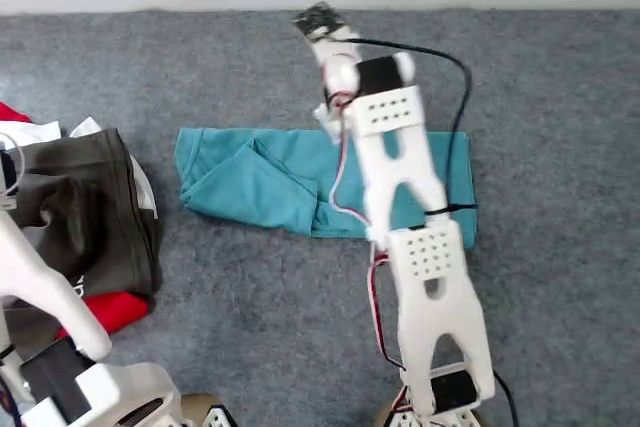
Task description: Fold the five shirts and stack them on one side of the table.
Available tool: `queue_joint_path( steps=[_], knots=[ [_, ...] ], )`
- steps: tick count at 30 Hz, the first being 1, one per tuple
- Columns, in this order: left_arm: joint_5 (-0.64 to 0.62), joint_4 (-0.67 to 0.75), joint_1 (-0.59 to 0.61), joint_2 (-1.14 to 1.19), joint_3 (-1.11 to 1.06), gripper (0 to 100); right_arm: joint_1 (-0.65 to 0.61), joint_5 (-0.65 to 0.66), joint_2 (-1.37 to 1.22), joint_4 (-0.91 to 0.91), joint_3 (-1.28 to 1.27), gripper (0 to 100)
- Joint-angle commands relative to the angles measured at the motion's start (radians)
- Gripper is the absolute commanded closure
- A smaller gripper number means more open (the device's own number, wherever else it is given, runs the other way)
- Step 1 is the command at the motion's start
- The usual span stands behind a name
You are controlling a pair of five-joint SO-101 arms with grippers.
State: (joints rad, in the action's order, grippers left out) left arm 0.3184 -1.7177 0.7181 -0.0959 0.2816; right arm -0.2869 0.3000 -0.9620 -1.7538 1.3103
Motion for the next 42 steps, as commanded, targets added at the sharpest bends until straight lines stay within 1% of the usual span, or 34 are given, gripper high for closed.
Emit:
queue_joint_path(
  steps=[1, 3, 6, 9, 13, 19, 26, 27, 29, 34, 35, 37, 38, 42],
  knots=[
    [0.0, -0.006, 0.005, -0.043, 0.008, 98, 0.067, -0.055, 0.251, -0.042, -0.304, 85.4],
    [0.0, -0.006, 0.005, -0.04, 0.008, 98, 0.105, -0.114, 0.334, -0.039, -0.437, 81.2],
    [0.0, -0.006, 0.003, -0.037, 0.005, 98, 0.16, -0.18, 0.384, -0.039, -0.532, 74.9],
    [0.0, -0.006, -0.003, -0.037, 0.005, 98, 0.213, -0.242, 0.38, -0.039, -0.551, 70.5],
    [0.0, -0.003, -0.003, -0.035, 0.005, 98, 0.249, -0.282, 0.326, -0.035, -0.551, 65.5],
    [0.0, -0.005, -0.002, -0.035, 0.005, 98, 0.302, -0.299, 0.22, 0.015, -0.549, 65.3],
    [0.0, -0.006, -0.002, -0.035, 0.005, 98, 0.294, -0.299, 0.091, 0.096, -0.549, 65.6],
    [0.0, -0.006, -0.002, -0.035, 0.005, 98, 0.294, -0.298, 0.074, 0.099, -0.549, 66.1],
    [0.0, -0.006, -0.002, -0.035, 0.005, 98, 0.294, -0.293, 0.042, 0.096, -0.549, 71.2],
    [0.0, -0.006, -0.002, -0.035, 0.005, 98, 0.294, -0.207, 0.027, 0.093, -0.549, 97.2],
    [0.0, -0.006, -0.002, -0.035, 0.005, 98, 0.297, -0.203, 0.028, 0.093, -0.549, 99.8],
    [0.0, -0.006, -0.002, -0.035, 0.005, 98, 0.308, -0.198, 0.039, 0.091, -0.549, 97.6],
    [0.0, -0.006, -0.002, -0.035, 0.005, 98, 0.32, -0.193, 0.05, 0.09, -0.549, 98.8],
    [0.0, -0.006, -0.002, -0.035, 0.005, 98, 0.381, -0.097, 0.097, 0.047, -0.549, 98.8]
  ],
)
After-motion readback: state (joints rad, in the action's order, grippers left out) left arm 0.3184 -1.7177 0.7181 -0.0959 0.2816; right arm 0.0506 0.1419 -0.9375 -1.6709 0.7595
